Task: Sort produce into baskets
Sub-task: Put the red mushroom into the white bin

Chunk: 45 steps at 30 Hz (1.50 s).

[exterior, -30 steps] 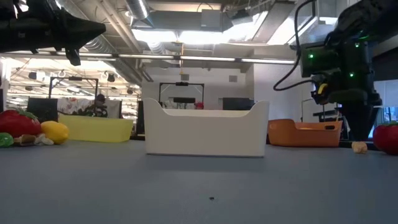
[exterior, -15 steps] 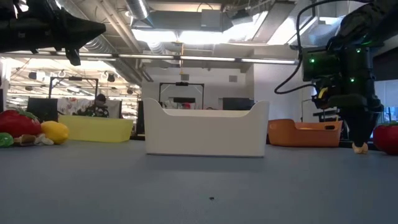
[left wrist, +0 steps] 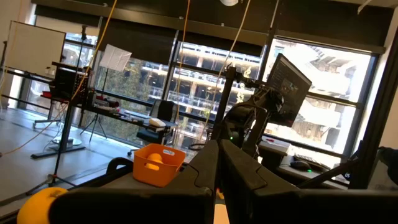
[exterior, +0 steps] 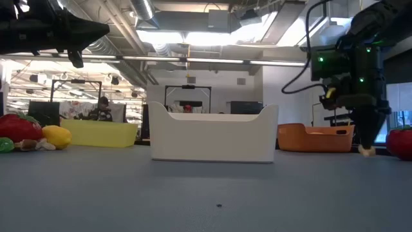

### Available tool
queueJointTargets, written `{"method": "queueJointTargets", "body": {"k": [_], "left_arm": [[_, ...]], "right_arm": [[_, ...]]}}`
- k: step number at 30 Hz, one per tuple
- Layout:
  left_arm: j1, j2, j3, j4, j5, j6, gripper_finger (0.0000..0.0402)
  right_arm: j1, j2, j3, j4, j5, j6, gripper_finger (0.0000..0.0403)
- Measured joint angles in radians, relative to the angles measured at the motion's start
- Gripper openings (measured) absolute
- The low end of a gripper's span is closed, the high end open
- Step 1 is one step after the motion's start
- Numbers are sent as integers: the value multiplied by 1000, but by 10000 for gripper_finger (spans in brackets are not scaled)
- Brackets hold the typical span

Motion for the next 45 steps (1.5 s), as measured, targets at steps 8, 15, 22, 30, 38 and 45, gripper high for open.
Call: {"method": "queueJointTargets", "body": {"k": [8, 15, 22, 30, 38, 45], "left_arm": [[0, 0, 0, 0, -1, -6, 13], [0, 0, 0, 0, -2, -6, 13], [0, 0, 0, 0, -3, -6, 13], [0, 0, 0, 0, -3, -4, 13], [0, 0, 0, -1, -3, -1, 13], [0, 0, 0, -1, -3, -1, 13]], "right_arm": [[43, 0, 118, 17, 3, -38, 40], [173, 0, 209, 163, 2, -41, 40], [256, 0, 222, 403, 1, -44, 40], [317, 51, 222, 647, 1, -101, 40], [370, 177, 222, 863, 0, -137, 40], [381, 238, 222, 887, 0, -151, 62]]}}
